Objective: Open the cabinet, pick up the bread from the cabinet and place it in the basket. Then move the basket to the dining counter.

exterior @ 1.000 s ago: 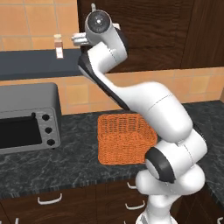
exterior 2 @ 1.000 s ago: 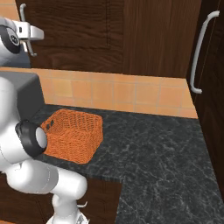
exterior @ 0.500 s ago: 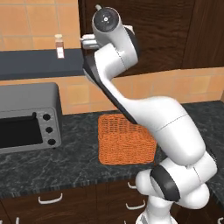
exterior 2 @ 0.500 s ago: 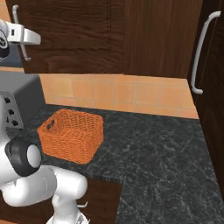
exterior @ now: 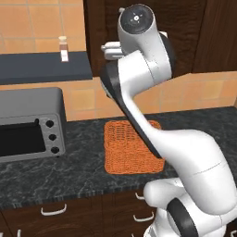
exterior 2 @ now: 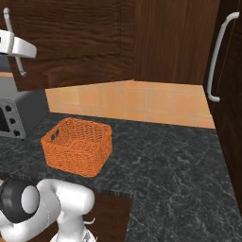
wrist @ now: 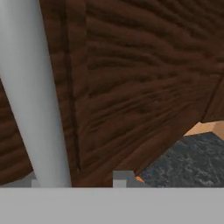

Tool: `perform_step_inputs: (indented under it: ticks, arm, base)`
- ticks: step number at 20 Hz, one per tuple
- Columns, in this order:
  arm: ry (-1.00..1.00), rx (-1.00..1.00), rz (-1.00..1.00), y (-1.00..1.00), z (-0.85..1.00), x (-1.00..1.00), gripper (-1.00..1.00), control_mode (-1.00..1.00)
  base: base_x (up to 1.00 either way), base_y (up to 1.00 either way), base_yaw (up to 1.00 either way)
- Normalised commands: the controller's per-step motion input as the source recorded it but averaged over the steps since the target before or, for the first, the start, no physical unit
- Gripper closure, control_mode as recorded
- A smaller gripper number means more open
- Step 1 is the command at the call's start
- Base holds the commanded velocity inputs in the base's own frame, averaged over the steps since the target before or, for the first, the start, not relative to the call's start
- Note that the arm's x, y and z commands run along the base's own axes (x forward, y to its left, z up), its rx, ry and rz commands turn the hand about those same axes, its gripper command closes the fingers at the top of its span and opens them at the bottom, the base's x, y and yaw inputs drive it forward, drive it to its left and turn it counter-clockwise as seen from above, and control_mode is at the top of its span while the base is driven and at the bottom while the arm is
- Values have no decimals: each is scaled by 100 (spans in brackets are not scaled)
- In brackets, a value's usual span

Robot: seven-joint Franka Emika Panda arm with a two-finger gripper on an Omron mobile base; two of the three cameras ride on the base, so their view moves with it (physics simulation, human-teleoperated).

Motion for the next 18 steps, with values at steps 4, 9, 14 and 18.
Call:
perform_step_inputs:
  ticks: [4, 9, 14, 18]
  arm:
    - [0, 4, 0, -100, 0, -93, 100, -100]
    - [0, 7, 0, -100, 0, -87, 100, -100]
    - [0, 7, 0, -100, 0, -84, 100, -100]
    - [-6, 2, -4, -100, 20, -97, 100, -100]
  base:
    - [0, 0, 0]
    - [0, 0, 0]
    - [0, 0, 0]
    - [0, 0, 0]
